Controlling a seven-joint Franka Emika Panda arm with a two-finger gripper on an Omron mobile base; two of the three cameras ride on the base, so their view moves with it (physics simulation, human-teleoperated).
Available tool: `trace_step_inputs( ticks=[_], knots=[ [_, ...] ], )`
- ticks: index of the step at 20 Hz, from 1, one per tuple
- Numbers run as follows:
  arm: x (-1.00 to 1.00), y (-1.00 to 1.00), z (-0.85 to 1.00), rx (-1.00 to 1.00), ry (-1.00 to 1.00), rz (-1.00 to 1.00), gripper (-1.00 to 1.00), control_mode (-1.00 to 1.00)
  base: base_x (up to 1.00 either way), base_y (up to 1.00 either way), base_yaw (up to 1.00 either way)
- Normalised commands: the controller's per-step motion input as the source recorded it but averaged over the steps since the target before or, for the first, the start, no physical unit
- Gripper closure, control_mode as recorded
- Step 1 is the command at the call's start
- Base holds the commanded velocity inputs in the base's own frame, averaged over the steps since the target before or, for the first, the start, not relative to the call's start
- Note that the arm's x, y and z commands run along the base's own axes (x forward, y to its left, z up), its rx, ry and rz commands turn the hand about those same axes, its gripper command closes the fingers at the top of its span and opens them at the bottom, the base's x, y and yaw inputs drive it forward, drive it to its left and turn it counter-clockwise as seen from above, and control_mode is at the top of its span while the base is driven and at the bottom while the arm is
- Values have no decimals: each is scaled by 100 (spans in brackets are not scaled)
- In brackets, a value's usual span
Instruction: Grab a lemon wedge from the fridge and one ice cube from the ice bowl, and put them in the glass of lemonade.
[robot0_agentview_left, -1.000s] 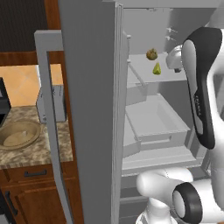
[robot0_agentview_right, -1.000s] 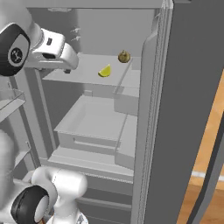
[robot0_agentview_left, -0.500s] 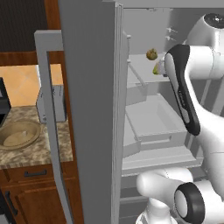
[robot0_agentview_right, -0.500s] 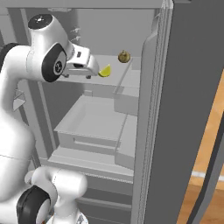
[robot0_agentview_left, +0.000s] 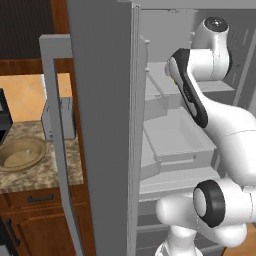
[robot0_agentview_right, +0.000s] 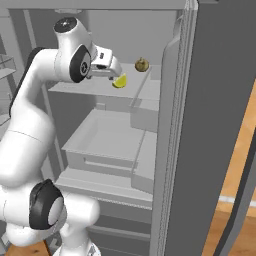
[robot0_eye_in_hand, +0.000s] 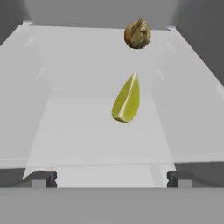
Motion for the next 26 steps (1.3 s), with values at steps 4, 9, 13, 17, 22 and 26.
trace_step_inputs(
  ticks=[4,9,13,17,22,26],
  knots=[
    [73,-24,-53,4,-4,-1,-100,-100,0,0,0],
    [19,-42,-20,8,-3,-1,-100,-100,0,0,0],
    [0,-11,0,2,0,0,-100,-100,0,0,0],
    [63,8,-4,-1,1,0,-100,-100,0,0,0],
    [58,0,4,0,13,0,-100,-100,0,0,0],
    [16,-3,-1,0,7,0,-100,-100,0,0,0]
  ],
)
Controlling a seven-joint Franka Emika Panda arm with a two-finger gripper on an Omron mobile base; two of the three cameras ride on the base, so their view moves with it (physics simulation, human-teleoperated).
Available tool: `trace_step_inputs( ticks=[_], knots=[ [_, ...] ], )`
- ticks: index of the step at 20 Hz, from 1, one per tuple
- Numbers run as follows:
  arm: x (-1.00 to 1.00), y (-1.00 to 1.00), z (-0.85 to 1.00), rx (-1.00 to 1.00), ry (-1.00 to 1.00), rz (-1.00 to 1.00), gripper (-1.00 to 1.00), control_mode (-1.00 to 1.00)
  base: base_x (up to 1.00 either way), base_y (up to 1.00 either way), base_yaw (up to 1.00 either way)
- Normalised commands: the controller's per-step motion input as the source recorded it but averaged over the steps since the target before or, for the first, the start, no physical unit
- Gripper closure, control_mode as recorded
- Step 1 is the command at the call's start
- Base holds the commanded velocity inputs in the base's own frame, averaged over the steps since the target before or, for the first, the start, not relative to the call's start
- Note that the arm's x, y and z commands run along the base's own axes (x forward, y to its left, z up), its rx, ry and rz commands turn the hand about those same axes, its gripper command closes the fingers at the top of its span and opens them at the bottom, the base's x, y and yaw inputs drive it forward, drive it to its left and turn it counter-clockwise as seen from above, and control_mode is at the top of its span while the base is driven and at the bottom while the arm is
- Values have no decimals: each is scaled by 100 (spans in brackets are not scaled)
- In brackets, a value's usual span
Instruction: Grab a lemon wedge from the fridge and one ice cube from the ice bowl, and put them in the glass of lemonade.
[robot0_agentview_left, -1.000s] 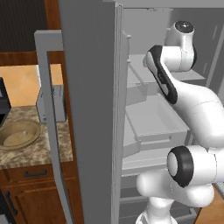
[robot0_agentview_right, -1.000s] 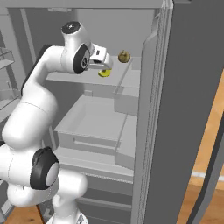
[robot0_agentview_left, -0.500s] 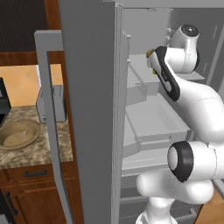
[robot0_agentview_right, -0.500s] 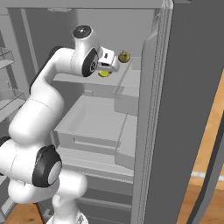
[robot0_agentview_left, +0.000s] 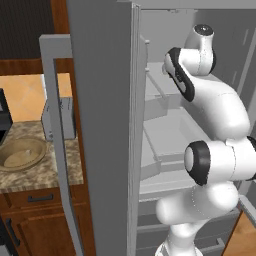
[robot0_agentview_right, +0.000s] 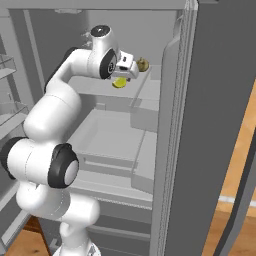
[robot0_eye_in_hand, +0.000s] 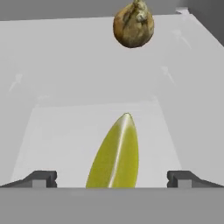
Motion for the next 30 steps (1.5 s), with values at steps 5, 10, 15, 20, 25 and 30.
trace_step_inputs(
  ticks=[5,10,15,20,25,30],
  knots=[
    [-2,0,-14,0,7,0,-100,-100,0,0,0],
    [-4,0,-30,0,0,0,-100,-100,0,0,0],
    [0,0,-44,0,0,0,-100,-100,0,0,0],
    [0,0,-38,0,0,0,-100,-100,0,0,0],
    [0,0,0,0,0,0,-100,-100,0,0,0],
    [0,0,0,0,0,0,100,-100,0,0,0]
  ],
)
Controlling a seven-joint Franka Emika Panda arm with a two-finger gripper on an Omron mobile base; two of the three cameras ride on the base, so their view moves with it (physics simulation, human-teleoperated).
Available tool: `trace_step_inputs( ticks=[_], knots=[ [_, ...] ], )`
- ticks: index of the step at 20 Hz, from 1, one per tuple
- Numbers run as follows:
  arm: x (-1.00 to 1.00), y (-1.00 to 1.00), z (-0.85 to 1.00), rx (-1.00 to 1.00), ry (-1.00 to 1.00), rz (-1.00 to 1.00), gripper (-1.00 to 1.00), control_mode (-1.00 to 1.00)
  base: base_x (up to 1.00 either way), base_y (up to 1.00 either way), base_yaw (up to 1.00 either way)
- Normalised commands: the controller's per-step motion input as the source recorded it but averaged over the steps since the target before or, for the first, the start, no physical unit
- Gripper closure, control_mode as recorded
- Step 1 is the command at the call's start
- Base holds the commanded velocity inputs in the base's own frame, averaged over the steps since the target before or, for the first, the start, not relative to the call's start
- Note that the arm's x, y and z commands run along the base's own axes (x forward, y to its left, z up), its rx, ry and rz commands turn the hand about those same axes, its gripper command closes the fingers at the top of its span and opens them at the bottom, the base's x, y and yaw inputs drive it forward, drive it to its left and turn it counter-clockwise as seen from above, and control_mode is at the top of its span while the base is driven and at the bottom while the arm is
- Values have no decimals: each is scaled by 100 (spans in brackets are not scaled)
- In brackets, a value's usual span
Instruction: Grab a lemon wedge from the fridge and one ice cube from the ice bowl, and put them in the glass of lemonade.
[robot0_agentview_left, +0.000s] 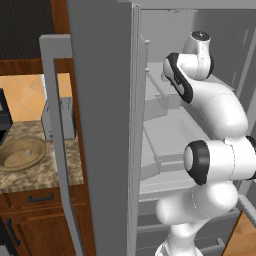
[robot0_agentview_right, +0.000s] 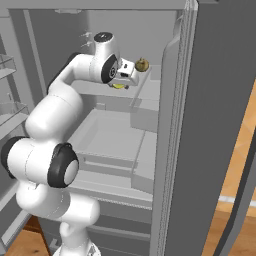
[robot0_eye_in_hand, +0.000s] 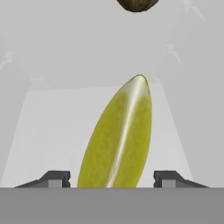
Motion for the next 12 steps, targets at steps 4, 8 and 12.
trace_step_inputs(
  ticks=[4,8,12],
  knots=[
    [0,0,0,0,0,0,100,-100,0,0,0],
    [-13,0,0,0,0,0,100,-100,0,0,0],
    [-92,0,0,0,-4,0,100,-100,0,0,0]
  ],
)
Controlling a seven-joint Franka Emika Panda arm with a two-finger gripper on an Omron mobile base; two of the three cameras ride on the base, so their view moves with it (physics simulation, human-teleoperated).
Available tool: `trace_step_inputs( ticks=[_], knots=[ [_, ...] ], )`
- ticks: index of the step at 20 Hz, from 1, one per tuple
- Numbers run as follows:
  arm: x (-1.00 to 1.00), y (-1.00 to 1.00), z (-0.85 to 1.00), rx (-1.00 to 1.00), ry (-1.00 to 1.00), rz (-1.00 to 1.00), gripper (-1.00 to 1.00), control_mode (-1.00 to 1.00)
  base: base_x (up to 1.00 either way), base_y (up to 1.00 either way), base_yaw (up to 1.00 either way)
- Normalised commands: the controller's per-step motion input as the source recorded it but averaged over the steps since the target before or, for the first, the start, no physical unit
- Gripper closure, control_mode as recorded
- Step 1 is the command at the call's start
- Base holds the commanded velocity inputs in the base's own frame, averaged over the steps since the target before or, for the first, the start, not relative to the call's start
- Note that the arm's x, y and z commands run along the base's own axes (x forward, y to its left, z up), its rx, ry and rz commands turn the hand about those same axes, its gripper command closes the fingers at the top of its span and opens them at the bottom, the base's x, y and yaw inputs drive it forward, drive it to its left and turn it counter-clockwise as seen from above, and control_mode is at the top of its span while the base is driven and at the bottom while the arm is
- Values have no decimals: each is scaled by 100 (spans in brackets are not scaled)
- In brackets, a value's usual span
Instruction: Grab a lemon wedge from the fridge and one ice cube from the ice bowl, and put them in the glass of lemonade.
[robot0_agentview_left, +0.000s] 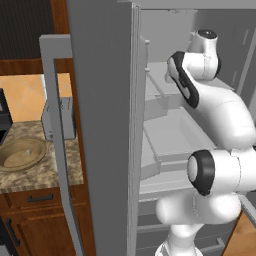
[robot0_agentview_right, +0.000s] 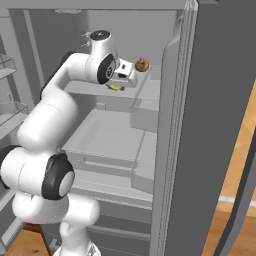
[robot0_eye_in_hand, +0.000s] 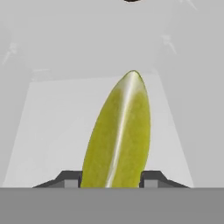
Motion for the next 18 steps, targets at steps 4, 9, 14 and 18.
trace_step_inputs(
  ticks=[4,9,14,18],
  knots=[
    [-100,-1,9,0,-11,2,100,-100,0,0,0],
    [-100,0,12,0,-4,5,100,-100,0,0,0],
    [-100,0,7,0,0,8,100,-100,0,0,0],
    [-100,19,0,-2,0,7,100,-100,0,0,0]
  ],
)
